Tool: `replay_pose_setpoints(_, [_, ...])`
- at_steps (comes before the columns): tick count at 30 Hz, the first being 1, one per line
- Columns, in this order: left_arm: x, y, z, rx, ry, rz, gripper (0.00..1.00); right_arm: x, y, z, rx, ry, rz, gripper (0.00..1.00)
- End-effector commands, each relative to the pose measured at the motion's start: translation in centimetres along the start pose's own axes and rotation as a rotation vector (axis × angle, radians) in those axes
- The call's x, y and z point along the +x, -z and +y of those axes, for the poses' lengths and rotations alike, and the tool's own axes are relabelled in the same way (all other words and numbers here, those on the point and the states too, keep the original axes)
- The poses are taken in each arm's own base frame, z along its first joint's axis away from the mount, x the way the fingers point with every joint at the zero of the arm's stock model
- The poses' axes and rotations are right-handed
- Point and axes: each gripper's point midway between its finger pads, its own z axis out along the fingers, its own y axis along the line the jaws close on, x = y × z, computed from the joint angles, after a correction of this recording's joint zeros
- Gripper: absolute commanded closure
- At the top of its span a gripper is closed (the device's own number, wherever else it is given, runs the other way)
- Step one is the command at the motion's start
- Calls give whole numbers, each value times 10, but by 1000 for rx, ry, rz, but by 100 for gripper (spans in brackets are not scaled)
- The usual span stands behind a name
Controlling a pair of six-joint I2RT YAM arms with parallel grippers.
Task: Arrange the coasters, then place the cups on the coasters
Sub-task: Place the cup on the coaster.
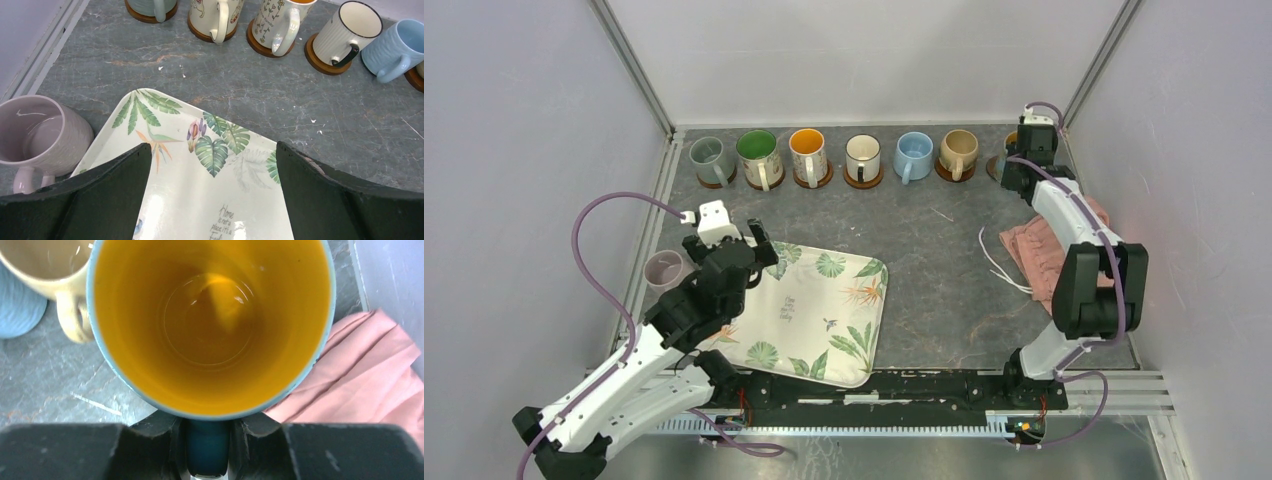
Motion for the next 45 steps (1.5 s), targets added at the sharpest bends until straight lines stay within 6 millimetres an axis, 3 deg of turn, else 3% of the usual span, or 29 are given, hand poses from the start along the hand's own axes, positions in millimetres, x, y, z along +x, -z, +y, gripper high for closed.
replay_pose_setpoints(1, [-7, -2, -3, 5, -10, -31, 0, -93, -2, -16, 38, -56, -237, 100])
replay_pose_setpoints(11, [-6, -6, -6, 1, -27, -32, 0, -124, -60, -55, 109, -129, -241, 100])
replay_pose_setpoints(19, [-4, -9, -8, -3, -40, -32, 0, -126, -100, -78, 133, -203, -215, 100])
replay_pose_setpoints(39, [1, -11, -10, -2, -53, -17, 0, -90, -131, -90, 155, -196, -131, 100])
replay_pose_setpoints(45, [1, -12, -11, -2, -56, -14, 0, -90, -136, -94, 168, -188, -134, 100])
